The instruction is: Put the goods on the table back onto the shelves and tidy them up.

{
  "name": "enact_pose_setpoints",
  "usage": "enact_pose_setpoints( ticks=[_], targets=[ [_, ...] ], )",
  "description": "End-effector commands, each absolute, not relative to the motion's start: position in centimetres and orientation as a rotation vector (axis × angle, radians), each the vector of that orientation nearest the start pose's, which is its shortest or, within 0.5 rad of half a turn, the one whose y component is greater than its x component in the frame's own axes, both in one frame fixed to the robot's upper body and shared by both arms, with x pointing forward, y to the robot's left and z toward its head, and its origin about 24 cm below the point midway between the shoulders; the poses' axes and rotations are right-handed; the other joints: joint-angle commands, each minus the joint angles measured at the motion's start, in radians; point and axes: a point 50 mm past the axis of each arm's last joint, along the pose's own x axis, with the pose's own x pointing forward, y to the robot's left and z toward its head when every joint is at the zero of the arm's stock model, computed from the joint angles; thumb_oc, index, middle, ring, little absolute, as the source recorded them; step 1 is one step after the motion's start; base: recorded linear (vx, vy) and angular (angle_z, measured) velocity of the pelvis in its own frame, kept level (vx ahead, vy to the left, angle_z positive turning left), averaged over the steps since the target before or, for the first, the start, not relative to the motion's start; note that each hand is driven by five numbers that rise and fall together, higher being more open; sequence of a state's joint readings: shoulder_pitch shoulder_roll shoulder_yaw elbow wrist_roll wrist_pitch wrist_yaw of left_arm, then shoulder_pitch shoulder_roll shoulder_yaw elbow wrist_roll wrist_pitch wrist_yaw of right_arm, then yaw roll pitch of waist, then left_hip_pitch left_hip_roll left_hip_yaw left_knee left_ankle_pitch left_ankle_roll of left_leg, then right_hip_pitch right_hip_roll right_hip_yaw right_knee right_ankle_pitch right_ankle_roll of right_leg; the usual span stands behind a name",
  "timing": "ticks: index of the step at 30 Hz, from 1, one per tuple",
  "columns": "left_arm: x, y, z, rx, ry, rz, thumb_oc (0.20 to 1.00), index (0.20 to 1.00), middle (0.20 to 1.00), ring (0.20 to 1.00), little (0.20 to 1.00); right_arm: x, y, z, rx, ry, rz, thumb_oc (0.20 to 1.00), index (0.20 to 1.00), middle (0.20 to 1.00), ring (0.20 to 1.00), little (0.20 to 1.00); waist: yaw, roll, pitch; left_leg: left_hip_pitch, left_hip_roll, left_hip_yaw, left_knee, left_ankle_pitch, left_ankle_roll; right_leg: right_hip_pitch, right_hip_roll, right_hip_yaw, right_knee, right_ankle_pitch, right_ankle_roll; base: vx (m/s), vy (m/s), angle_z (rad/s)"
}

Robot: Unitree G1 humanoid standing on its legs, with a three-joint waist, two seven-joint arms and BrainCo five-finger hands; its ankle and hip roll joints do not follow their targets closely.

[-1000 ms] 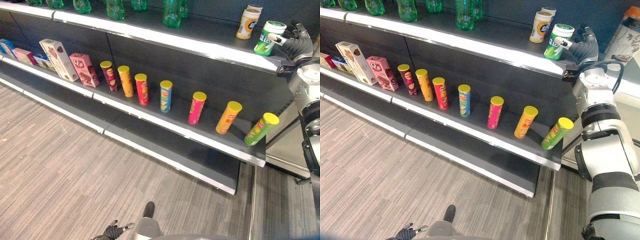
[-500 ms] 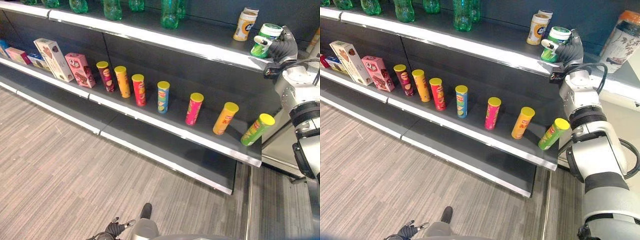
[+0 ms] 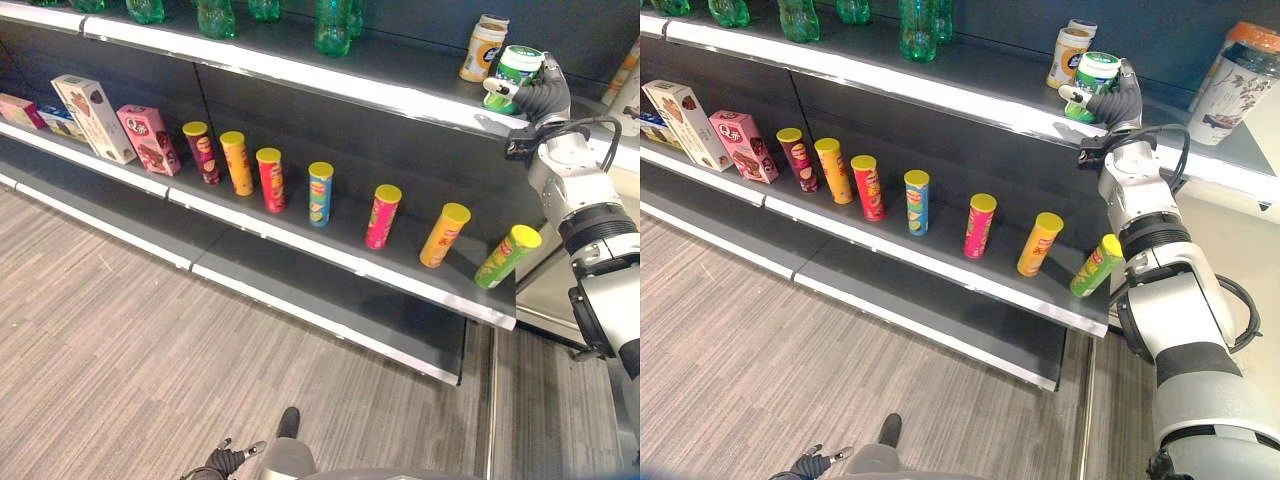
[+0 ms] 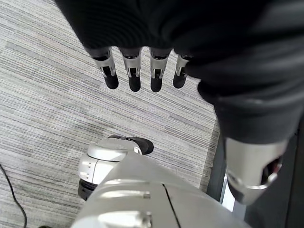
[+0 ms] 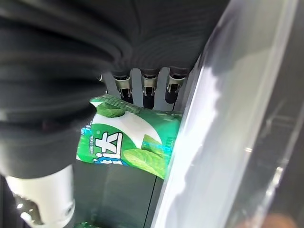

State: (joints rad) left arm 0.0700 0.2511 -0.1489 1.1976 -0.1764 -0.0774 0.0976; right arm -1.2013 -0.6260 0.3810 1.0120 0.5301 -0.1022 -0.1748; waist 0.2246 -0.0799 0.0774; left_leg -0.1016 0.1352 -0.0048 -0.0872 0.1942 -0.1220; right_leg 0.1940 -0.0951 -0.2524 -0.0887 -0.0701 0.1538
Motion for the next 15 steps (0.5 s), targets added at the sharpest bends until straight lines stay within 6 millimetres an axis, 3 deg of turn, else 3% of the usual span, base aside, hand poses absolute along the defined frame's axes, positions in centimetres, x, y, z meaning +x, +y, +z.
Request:
enact_pose_setpoints(
  ticks=[1, 15],
  targets=[
    [9.54, 25.41, -15.40, 0.256, 1.143, 0.243, 1.000, 1.000, 1.000, 1.000, 1.000, 40.95, -24.00, 27.44, -0.234, -0.336, -0.259, 1.000, 1.000, 1.000, 1.000, 1.000, 0.027, -0.007, 0.028, 0.148, -0.007, 0.165, 0.018, -0.184, -0.046, -0.095, 0.000, 0.005, 0.062, -0.026, 0.058, 0.00, 0.000, 0.00],
    [9.35, 25.49, -15.42, 0.244, 1.145, 0.267, 1.000, 1.000, 1.000, 1.000, 1.000, 41.31, -24.22, 26.86, -0.240, -0.286, -0.297, 1.000, 1.000, 1.000, 1.000, 1.000, 0.048, 0.000, 0.027, 0.144, -0.019, 0.155, 0.018, -0.183, -0.041, -0.096, -0.010, -0.004, 0.059, -0.021, 0.062, 0.00, 0.000, 0.00]
  ],
)
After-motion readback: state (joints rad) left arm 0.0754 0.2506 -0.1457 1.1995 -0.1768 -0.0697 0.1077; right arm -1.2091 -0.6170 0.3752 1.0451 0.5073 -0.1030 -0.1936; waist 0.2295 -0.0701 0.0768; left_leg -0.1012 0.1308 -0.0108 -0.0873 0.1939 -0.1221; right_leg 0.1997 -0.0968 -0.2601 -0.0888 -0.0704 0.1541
